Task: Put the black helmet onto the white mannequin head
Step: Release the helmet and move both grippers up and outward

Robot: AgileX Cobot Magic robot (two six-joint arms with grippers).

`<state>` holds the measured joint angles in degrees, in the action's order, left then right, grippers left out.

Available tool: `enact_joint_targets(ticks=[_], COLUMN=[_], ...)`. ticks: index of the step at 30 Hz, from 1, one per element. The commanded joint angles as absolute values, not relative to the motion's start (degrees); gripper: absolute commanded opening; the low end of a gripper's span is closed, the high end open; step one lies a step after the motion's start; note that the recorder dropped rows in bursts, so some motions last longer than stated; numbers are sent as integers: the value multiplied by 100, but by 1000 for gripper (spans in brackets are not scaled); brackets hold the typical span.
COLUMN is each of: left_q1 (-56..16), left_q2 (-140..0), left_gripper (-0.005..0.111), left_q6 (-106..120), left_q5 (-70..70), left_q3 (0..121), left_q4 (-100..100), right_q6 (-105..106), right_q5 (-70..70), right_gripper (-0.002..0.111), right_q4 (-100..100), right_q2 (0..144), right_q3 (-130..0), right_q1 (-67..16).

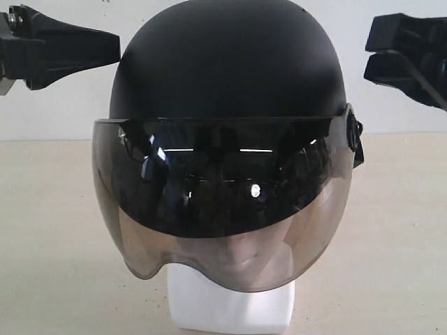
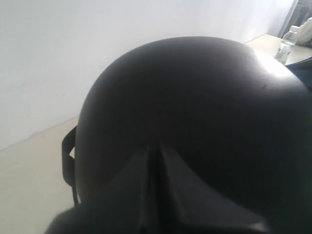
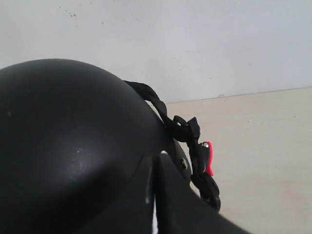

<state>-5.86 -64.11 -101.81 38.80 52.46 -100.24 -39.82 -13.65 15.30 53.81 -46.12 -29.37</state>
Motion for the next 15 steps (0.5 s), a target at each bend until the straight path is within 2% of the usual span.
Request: enact_joint_targets(ticks=[1,10,15], left_q1=[-586,-586,-586], left_q2=[-6353,-6340,-6199], left_gripper=[4,4,4], left_q6=[-10328,-10392,-10324], left_q5=[4273,4690,4285], left_q3=[5213,5213,5247], left_q4=[-9995,-9995,-9995], right_q6=[-3991,-3792,-3723], right_q5=[-1228,-1180,-1180], right_gripper=[0,0,0], right_q4=[1381,917,905], right_q2=[5385,5396,5440], right_q3=[-4647,-4647,-4647], right_q1=[-2909,-2909,-2909])
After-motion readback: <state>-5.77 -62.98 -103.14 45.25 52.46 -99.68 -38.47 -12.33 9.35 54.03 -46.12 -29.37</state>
